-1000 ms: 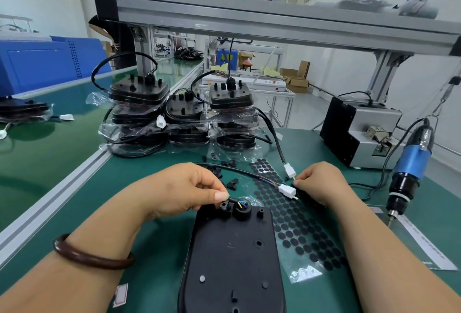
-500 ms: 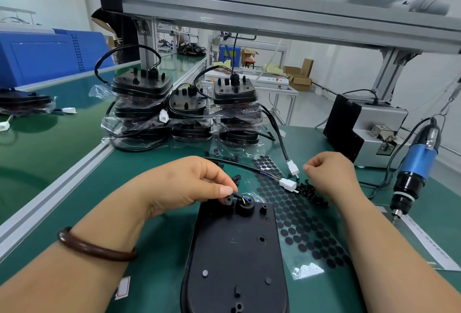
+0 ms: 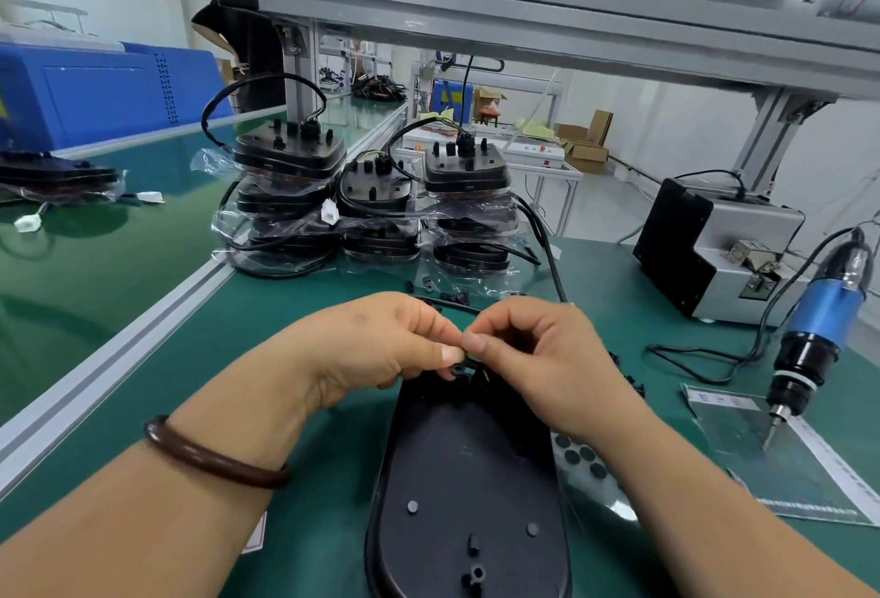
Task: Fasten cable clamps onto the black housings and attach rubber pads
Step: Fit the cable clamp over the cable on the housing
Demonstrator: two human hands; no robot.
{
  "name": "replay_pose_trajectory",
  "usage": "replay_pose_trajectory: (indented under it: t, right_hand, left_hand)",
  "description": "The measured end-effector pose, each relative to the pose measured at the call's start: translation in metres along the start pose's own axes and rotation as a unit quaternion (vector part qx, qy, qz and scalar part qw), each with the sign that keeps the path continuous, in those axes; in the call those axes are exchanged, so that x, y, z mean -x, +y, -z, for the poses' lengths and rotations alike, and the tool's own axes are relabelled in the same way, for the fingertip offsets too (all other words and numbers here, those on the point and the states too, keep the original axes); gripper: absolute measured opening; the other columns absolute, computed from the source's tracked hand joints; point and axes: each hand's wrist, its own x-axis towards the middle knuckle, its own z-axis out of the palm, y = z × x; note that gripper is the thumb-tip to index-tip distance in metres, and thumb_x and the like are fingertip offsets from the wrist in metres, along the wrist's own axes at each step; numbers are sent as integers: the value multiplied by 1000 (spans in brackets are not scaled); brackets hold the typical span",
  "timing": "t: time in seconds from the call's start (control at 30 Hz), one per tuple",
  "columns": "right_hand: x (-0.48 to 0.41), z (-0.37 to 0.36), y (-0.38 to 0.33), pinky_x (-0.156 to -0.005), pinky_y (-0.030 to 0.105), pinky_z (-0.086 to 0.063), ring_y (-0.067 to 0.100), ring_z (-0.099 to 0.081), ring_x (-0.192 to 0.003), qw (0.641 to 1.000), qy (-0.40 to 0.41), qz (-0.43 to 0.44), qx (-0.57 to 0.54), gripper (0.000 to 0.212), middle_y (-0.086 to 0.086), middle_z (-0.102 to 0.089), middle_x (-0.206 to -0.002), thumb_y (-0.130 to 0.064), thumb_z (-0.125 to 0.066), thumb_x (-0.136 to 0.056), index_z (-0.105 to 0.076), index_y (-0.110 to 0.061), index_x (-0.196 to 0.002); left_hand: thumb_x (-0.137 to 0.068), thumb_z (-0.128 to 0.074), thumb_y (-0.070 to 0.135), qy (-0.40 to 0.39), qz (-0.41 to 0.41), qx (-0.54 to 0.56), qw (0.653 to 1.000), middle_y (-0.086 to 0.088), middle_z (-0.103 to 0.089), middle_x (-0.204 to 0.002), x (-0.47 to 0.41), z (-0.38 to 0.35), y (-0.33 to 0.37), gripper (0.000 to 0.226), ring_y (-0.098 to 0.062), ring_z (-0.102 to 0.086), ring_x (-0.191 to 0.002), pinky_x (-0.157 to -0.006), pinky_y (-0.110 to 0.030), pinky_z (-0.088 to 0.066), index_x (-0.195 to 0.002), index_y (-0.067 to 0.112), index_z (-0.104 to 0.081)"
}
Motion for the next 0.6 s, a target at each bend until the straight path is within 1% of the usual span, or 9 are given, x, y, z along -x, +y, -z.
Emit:
replay_pose_trajectory:
  t: [0.07, 0.13, 0.23, 0.33, 0.43, 0.5, 0.53, 0.57, 0.6]
  right_hand:
    - [2, -1, 0, -65, 17, -46, 3, -56, -66, 1000, 2, 10, 6, 13, -6, -66, -72, -10, -74, -82, -71, -20, -75]
    - [3, -4, -1, -66, 16, -46, 1, -56, -66, 1000, 1, 20, 9, 14, -8, -65, -72, -10, -74, -82, -70, -21, -74]
    - [4, -5, 0, -67, 21, -48, 7, -58, -69, 999, 0, 43, 21, 14, -3, -66, -74, -8, -74, -82, -70, -19, -75]
    - [3, -1, 1, -70, 26, -50, 13, -59, -73, 997, -20, 70, 27, 13, 1, -66, -76, -7, -75, -82, -70, -17, -74]
    - [2, 1, 1, -72, 27, -49, 14, -60, -76, 989, -33, 127, 62, 12, 2, -65, -77, -6, -74, -82, -70, -14, -74]
    - [3, 0, 2, -73, 23, -49, 11, -59, -78, 979, -41, 175, 94, 9, 0, -64, -79, -4, -74, -81, -70, -8, -75]
    - [3, 1, 2, -74, 20, -48, 10, -59, -79, 978, -48, 180, 98, 7, -1, -63, -81, -5, -75, -81, -71, -7, -76]
    - [3, 2, 2, -75, 18, -47, 8, -59, -80, 981, -57, 163, 86, 6, -2, -63, -82, -7, -76, -80, -72, -8, -76]
    - [3, 4, 2, -76, 16, -46, 7, -60, -80, 987, -70, 129, 60, 6, -3, -63, -84, -10, -77, -80, -73, -10, -75]
  left_hand:
    - [-89, -60, 7, 8, 7, 14, 1000, 5, -64, -60, 0, 0, 0, 14, -4, -36, -47, -44, -16, -25, -98, 14, -54]
    - [-88, -61, 6, 16, 12, 19, 1000, 4, -64, -59, -1, 0, -1, 16, -5, -36, -49, -45, -18, -24, -98, 14, -50]
    - [-88, -61, 7, 19, 18, 22, 999, 4, -65, -60, -1, 0, -1, 17, -7, -36, -51, -46, -18, -24, -98, 15, -50]
    - [-89, -60, 5, 18, 21, 33, 999, 4, -65, -61, -2, 0, 0, 17, -6, -35, -49, -45, -18, -23, -98, 15, -49]
    - [-90, -58, 4, 19, 23, 40, 999, 3, -64, -61, -2, 0, -1, 17, -6, -35, -49, -45, -17, -23, -99, 15, -49]
    - [-89, -59, 4, 21, 23, 45, 999, 4, -62, -58, -3, 0, -2, 18, -6, -36, -49, -44, -17, -24, -99, 15, -50]
    - [-89, -60, 4, 21, 22, 45, 999, 5, -59, -55, -3, 0, -2, 18, -5, -36, -48, -43, -17, -24, -100, 15, -50]
    - [-88, -60, 5, 21, 23, 44, 999, 8, -56, -52, -3, 0, -3, 18, -4, -36, -46, -43, -17, -24, -100, 15, -51]
    - [-88, -61, 5, 21, 24, 43, 999, 9, -53, -50, -3, 1, -3, 20, -3, -36, -46, -43, -17, -25, -102, 15, -51]
